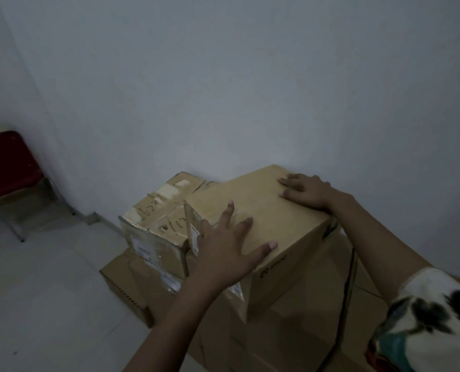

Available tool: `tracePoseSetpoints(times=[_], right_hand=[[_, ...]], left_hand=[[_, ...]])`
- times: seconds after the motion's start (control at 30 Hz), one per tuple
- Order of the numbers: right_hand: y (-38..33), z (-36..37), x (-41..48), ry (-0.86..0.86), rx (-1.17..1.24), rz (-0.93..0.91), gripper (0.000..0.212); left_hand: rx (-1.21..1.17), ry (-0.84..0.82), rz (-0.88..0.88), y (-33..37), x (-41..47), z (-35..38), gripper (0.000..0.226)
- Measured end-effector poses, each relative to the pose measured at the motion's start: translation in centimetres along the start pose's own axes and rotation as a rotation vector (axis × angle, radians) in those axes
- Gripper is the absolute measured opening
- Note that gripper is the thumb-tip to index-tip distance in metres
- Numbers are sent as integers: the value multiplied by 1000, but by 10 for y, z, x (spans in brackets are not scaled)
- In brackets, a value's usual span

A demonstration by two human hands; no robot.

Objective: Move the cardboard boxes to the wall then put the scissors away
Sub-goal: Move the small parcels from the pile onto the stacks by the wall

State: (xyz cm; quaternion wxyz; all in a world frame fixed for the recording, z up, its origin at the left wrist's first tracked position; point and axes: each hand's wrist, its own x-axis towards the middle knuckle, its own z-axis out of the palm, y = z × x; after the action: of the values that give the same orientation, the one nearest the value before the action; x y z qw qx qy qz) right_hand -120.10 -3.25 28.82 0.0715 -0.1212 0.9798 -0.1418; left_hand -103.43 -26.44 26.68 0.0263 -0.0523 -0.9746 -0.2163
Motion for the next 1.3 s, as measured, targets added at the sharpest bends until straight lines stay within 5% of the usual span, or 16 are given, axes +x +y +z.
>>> tracePoseSetpoints(times=[0.23, 0.4, 0.73, 1.03, 1.3], right_hand=[[-34, 13, -20, 32, -157, 152, 56], [-78, 28, -57, -18, -177, 79, 57], [-121, 41, -125, -46, -170, 81, 68], [-161, 95, -139, 9, -174, 130, 121], [-142, 97, -137, 64, -192, 169, 104]], left_hand=[[20, -43, -13, -1, -4, 5, 84], [-100, 63, -77, 2, -17, 23, 63], [-136, 3, -170, -37, 16, 9, 65], [45, -17, -21, -96, 74, -12, 64], [190, -18, 41, -87, 67, -9, 71]])
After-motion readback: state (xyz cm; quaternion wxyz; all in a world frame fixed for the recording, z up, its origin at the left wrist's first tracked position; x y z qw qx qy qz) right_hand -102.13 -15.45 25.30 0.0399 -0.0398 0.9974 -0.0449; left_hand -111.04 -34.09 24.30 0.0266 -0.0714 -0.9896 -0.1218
